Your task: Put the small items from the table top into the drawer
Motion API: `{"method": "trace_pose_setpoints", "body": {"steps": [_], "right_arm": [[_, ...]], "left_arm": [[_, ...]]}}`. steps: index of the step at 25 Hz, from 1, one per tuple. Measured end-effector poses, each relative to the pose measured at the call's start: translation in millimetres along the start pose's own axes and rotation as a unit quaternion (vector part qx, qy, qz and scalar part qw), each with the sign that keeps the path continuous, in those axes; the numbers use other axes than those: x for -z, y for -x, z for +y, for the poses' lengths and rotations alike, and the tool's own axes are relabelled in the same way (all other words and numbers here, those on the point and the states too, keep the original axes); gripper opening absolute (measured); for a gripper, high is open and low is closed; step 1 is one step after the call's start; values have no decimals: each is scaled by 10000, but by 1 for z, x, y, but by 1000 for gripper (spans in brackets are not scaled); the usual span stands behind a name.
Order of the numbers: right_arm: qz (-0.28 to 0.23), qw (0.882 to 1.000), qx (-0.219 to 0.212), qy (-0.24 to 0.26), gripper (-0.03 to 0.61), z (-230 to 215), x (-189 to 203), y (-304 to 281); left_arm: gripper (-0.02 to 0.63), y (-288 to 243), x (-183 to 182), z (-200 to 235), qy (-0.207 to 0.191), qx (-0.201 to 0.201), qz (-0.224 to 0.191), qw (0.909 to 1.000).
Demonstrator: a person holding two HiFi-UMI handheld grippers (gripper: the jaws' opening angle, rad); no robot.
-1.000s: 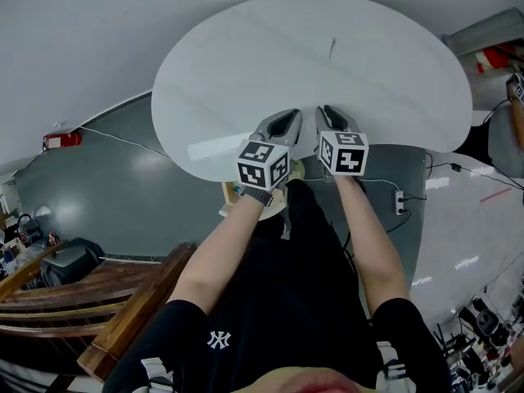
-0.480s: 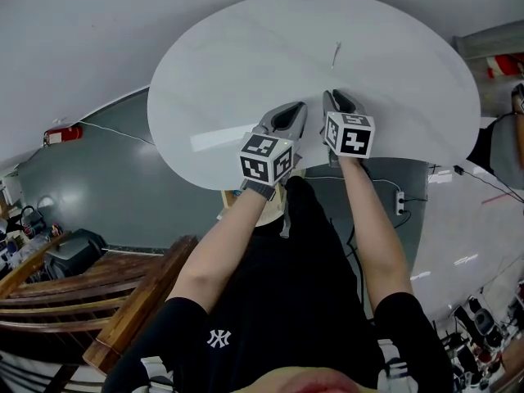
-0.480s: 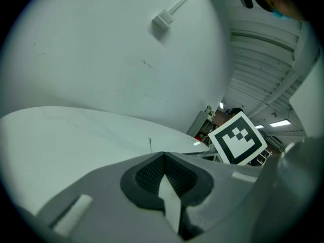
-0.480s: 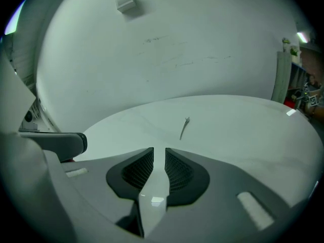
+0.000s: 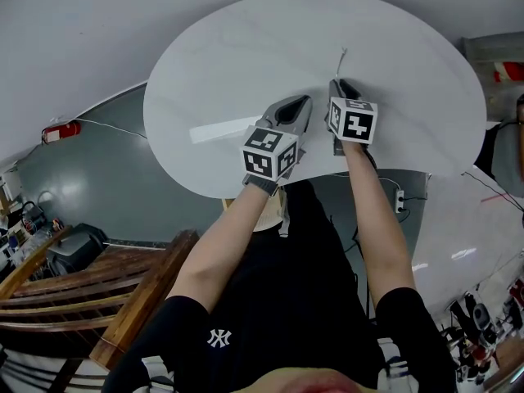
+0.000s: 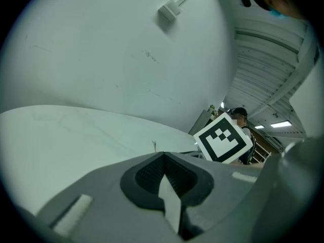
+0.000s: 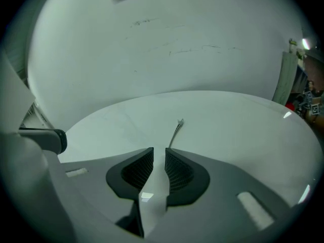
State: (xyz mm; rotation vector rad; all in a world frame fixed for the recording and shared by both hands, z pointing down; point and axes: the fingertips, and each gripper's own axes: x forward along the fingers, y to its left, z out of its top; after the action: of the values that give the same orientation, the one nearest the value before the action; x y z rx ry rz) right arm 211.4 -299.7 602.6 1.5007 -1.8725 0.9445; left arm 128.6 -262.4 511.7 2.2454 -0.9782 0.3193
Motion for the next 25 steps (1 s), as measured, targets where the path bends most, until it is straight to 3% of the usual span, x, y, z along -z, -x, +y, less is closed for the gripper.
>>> {"method": "trace_pose_setpoints", "body": {"steps": [12,14,21,25], "right_arm": [[560,9980,274,95,104,-15,0,-30],[666,9967,394,227,71,-17,1,-33],[959,9907,514,822,47,-11,-3,-32],[1003,9911,478,730,28,-9,-5,-31]], "left_arm": [[1,-31,-6,6,67,80,97,9999],[1,-31,-5,8,80,68,106,9999],[1,-29,-7,12,99,5,99,9999],[1,-25,-9,11,98,-19,72,9999]]}}
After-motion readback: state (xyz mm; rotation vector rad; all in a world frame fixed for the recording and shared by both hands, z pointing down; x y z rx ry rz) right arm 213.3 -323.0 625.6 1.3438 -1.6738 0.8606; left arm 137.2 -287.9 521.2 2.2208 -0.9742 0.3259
